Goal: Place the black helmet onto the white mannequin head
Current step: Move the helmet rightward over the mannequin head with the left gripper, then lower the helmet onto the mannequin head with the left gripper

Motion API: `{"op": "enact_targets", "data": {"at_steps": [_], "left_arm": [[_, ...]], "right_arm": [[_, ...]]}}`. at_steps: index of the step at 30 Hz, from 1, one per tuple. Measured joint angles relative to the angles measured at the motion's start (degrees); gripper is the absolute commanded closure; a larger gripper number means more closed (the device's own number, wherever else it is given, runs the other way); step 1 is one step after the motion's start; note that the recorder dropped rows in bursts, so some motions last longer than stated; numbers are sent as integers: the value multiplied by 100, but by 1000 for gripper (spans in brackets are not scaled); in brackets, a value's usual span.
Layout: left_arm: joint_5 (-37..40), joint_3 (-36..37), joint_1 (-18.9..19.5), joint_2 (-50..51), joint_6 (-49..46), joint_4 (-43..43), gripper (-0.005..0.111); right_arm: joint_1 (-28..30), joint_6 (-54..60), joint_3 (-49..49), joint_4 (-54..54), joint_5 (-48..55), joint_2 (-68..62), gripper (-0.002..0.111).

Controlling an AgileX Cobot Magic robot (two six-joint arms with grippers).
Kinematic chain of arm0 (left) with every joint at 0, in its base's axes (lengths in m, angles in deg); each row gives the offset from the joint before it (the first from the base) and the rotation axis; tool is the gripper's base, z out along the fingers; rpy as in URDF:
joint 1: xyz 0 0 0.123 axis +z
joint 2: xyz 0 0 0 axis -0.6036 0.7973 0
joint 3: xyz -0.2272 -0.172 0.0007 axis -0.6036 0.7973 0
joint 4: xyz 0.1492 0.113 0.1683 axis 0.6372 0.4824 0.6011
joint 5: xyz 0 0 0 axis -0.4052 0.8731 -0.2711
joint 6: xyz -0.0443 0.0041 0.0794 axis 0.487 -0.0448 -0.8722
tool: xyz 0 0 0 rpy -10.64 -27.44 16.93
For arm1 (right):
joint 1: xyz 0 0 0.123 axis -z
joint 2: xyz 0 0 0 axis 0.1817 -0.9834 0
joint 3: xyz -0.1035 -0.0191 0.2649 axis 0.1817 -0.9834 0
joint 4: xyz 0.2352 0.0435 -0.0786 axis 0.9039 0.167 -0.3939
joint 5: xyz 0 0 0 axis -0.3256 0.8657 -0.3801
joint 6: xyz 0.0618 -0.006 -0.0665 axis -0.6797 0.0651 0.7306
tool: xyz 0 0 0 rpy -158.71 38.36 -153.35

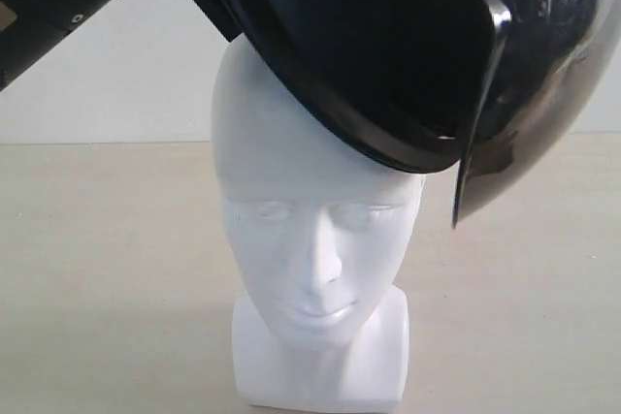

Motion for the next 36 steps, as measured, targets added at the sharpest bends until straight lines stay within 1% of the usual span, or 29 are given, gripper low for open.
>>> {"op": "enact_targets", "data": {"at_steps": [7, 22, 24, 31, 36], "left_arm": [[-124, 13, 36, -13, 55, 287, 102], [-237, 133, 48, -13, -101, 288, 102], [-275, 133, 109, -13, -101, 314, 102], [-391, 143, 513, -13, 143, 626, 102], [-441, 143, 560, -13, 188, 731, 102]], "right_arm": [[0, 0, 0, 0, 0, 0, 109], [0, 0, 0, 0, 0, 0, 109], [0, 0, 0, 0, 0, 0, 109], [0, 0, 0, 0, 0, 0, 109], [0, 0, 0, 0, 0, 0, 109]]}}
